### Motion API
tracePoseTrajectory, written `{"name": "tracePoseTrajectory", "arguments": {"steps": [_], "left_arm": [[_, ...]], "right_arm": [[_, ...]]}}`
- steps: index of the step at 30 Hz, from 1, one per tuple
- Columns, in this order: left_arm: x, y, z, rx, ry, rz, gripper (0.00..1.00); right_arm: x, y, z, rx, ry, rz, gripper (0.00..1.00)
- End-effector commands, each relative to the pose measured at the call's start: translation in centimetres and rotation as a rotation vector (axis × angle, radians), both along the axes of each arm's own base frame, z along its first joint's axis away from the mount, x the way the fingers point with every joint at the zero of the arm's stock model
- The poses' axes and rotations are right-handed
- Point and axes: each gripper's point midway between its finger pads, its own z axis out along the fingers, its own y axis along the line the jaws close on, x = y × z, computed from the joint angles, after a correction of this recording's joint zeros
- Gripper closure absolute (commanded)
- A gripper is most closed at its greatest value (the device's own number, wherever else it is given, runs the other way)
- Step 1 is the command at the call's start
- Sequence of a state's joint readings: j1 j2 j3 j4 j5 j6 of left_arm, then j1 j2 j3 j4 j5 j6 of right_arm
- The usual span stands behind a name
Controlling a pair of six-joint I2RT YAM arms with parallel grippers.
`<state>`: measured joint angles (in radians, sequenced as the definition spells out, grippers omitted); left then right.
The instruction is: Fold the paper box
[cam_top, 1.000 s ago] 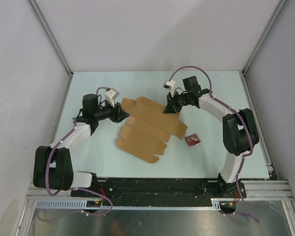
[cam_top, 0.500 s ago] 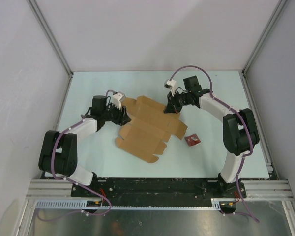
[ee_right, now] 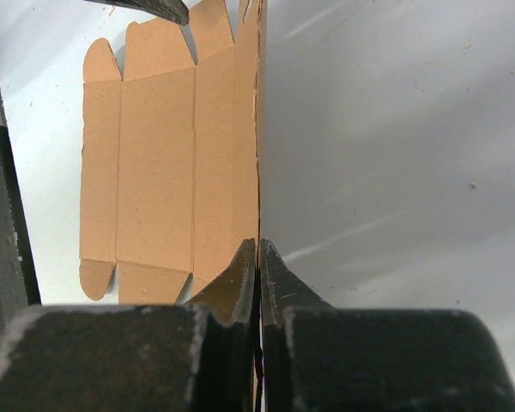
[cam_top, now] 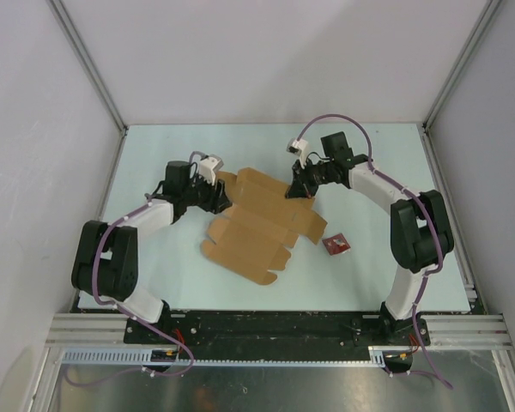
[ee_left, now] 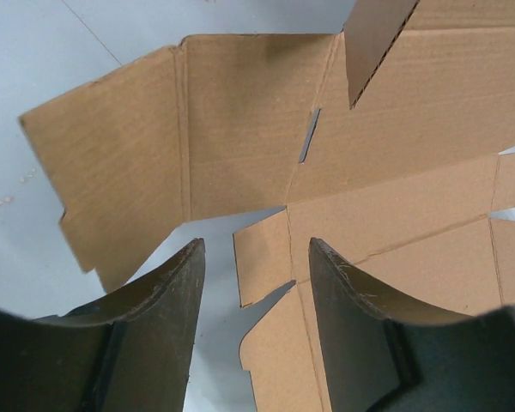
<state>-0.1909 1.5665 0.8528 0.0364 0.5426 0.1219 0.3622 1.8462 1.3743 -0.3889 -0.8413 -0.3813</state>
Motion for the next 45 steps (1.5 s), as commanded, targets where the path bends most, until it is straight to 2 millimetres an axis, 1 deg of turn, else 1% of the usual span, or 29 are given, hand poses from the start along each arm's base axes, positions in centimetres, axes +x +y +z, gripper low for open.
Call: {"name": "tracePoseTrajectory", "arguments": {"steps": [1, 8, 11, 14, 16, 23, 28, 29, 32, 36, 40, 42, 44, 45], "left_arm": [[0.5, -0.9, 1.2, -0.002, -0.027, -0.026, 0.44], [0.6, -0.5, 0.8, 0.021, -0.022, -0.012, 0.43], [0.6, -0.6, 0.9, 0.019, -0.023, -0.017, 0.44], [0.4, -0.9, 0.7, 0.006, -0.013, -0.034, 0.46], [-0.1, -1.2, 0.4, 0.001, 0.018, -0.046, 0.49], [-0.4, -1.8, 0.4, -0.005, 0.023, -0.071, 0.55], [-0.5, -1.9, 0.4, 0.007, 0.02, -0.068, 0.63], [-0.4, -1.7, 0.3, 0.018, 0.017, -0.056, 0.64], [-0.4, -1.8, 0.5, 0.048, -0.006, -0.051, 0.7], [-0.4, -2.1, 0.2, 0.114, -0.034, -0.031, 0.77], [-0.2, -2.4, 0.2, 0.159, -0.055, -0.012, 0.82], [-0.3, -3.0, 0.1, 0.182, -0.069, -0.019, 0.84], [-0.1, -2.8, 0.1, 0.227, -0.088, 0.008, 0.87], [-0.2, -3.2, 0.3, 0.247, -0.106, 0.001, 0.87]], "right_arm": [[-0.3, 0.0, 3.1, 0.05, -0.066, 0.026, 1.0], [-0.4, -0.2, 3.6, 0.059, -0.069, 0.025, 1.0], [-0.5, -0.3, 3.7, 0.061, -0.065, 0.025, 1.0], [-0.4, -0.3, 3.6, 0.062, -0.067, 0.025, 1.0], [-0.4, -0.2, 3.7, 0.063, -0.068, 0.026, 1.0], [-0.3, -0.3, 3.6, 0.061, -0.066, 0.022, 1.0], [-0.2, -0.3, 3.6, 0.06, -0.068, 0.019, 1.0], [-0.2, -0.3, 3.5, 0.059, -0.067, 0.02, 1.0], [-0.1, -0.3, 3.3, 0.056, -0.064, 0.015, 1.0], [0.1, -0.3, 3.2, 0.055, -0.061, 0.005, 1.0], [0.1, -0.2, 3.2, 0.054, -0.062, 0.004, 1.0], [0.2, -0.1, 3.2, 0.051, -0.065, 0.0, 1.0], [0.2, -0.2, 3.1, 0.048, -0.065, -0.003, 1.0], [0.3, -0.3, 3.2, 0.049, -0.066, -0.005, 1.0]]}}
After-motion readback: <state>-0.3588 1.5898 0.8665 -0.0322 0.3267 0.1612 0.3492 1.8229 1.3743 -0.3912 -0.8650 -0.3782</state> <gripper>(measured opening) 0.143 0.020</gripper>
